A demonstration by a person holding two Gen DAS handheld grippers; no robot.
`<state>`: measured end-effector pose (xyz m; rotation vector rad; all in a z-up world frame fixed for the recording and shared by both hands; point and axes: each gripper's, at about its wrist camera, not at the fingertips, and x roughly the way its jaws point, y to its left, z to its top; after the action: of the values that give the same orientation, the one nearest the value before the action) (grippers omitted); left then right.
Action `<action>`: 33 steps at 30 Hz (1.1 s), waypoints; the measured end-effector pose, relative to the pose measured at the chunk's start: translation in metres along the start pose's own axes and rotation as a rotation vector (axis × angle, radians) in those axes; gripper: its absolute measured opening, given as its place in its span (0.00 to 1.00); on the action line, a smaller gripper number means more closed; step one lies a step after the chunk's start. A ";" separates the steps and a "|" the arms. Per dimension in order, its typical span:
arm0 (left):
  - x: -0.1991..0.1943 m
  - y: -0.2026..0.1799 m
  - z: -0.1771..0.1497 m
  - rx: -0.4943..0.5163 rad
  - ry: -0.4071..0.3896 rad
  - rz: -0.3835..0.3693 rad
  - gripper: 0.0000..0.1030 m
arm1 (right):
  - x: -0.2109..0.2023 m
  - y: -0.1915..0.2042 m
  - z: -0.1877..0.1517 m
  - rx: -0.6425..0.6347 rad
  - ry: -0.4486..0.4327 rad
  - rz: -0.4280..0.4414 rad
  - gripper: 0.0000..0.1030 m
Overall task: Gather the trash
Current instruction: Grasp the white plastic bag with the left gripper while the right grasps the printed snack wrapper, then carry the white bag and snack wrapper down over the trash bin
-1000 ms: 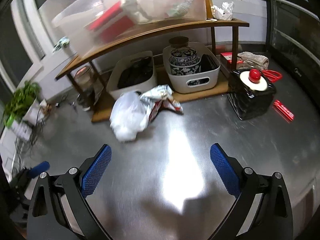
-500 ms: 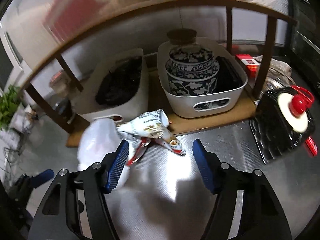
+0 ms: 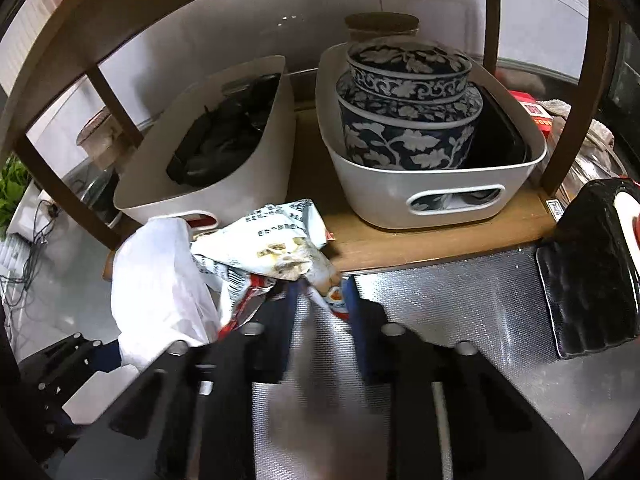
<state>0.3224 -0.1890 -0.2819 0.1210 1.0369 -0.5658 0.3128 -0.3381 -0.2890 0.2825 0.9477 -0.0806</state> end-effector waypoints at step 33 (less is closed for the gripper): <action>-0.195 0.005 -0.147 -0.008 -0.122 0.143 0.24 | -0.175 0.067 -0.133 -0.109 -0.083 0.136 0.05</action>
<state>0.1360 -0.0575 -0.1941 0.1503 0.9044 -0.4338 0.1189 -0.2475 -0.2071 0.2402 0.8449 0.0834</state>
